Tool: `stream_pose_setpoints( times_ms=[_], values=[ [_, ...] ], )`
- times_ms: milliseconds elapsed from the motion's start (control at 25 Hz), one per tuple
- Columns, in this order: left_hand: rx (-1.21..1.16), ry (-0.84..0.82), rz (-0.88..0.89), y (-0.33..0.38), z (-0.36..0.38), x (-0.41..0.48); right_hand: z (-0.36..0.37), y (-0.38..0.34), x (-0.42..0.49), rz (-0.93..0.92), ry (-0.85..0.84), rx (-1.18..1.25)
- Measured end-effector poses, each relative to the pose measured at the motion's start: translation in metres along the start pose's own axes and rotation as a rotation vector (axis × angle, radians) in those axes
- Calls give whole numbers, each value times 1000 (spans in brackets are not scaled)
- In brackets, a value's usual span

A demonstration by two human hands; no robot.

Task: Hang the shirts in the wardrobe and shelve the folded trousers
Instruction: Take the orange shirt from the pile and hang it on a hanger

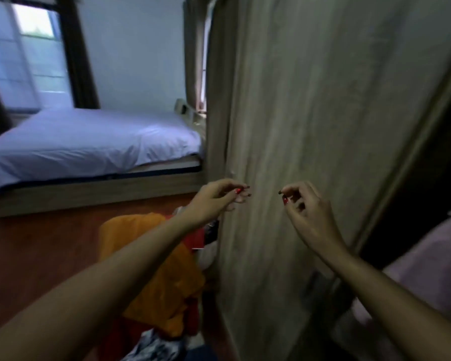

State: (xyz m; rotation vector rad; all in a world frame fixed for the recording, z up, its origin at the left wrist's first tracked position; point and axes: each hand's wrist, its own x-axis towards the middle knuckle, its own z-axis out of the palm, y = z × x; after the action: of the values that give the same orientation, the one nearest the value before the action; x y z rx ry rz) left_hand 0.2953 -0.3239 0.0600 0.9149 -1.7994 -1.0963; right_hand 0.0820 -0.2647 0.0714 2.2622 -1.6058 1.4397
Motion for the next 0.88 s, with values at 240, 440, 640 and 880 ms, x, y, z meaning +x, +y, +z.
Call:
stream_pose_setpoints(
  times_ms=[240, 440, 640, 880],
  values=[
    [433, 455, -349, -137, -173, -32, 175, 0, 48, 34, -356, 76],
    [651, 518, -669, -233, -226, -41, 306, 1, 57, 271, -612, 90],
    [728, 449, -793, -277, -240, -40, 370, 5, 53, 437, -717, 148],
    [576, 756, -596, -269, -243, -40, 372, 1, 60, 294, -751, 283]
  ],
)
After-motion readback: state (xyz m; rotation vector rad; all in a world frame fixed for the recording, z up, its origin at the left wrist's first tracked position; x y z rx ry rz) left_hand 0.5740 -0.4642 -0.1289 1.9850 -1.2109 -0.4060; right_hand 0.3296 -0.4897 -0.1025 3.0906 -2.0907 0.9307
